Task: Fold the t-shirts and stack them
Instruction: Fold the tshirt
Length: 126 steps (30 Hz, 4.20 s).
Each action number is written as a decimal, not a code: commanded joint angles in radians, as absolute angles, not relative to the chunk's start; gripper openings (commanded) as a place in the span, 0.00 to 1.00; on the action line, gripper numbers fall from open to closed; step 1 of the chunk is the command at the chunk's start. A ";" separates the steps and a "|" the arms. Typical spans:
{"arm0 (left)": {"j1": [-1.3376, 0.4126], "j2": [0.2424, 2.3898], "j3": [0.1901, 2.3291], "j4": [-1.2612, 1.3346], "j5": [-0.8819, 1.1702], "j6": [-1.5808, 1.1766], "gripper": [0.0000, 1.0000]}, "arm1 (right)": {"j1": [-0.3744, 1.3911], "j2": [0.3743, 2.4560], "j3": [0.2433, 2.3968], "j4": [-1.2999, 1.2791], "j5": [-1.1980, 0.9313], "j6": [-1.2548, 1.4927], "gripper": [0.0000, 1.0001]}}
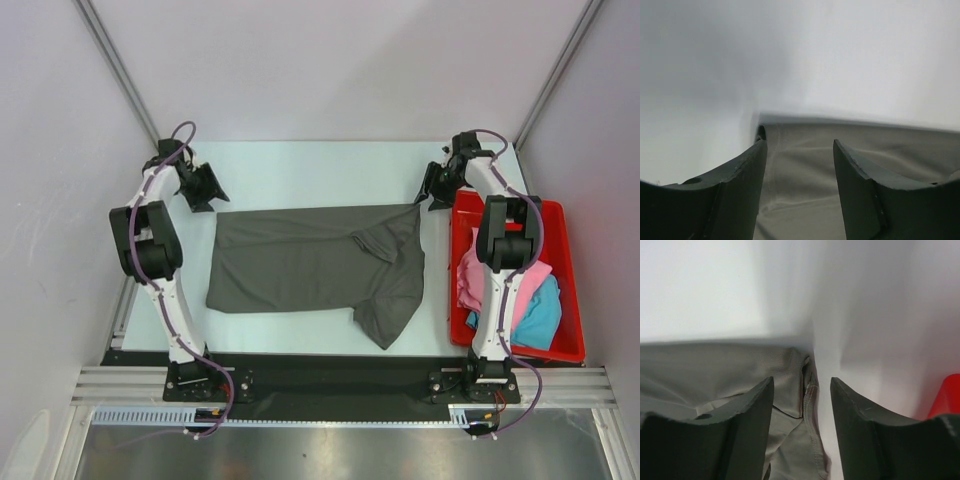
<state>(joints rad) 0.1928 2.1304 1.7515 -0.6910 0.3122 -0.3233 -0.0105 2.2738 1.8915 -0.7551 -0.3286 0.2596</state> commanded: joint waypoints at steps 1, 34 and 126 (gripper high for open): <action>0.196 2.192 1.784 -0.735 0.307 -0.258 0.61 | -0.018 2.257 1.918 -0.781 -0.359 0.196 0.56; 0.244 2.305 1.848 -0.578 0.339 -0.413 0.00 | 0.031 2.350 1.876 -0.473 -0.275 0.336 0.00; 0.186 1.555 0.824 -0.500 0.109 -0.566 0.47 | 0.189 1.624 0.948 -0.561 -0.321 0.402 0.50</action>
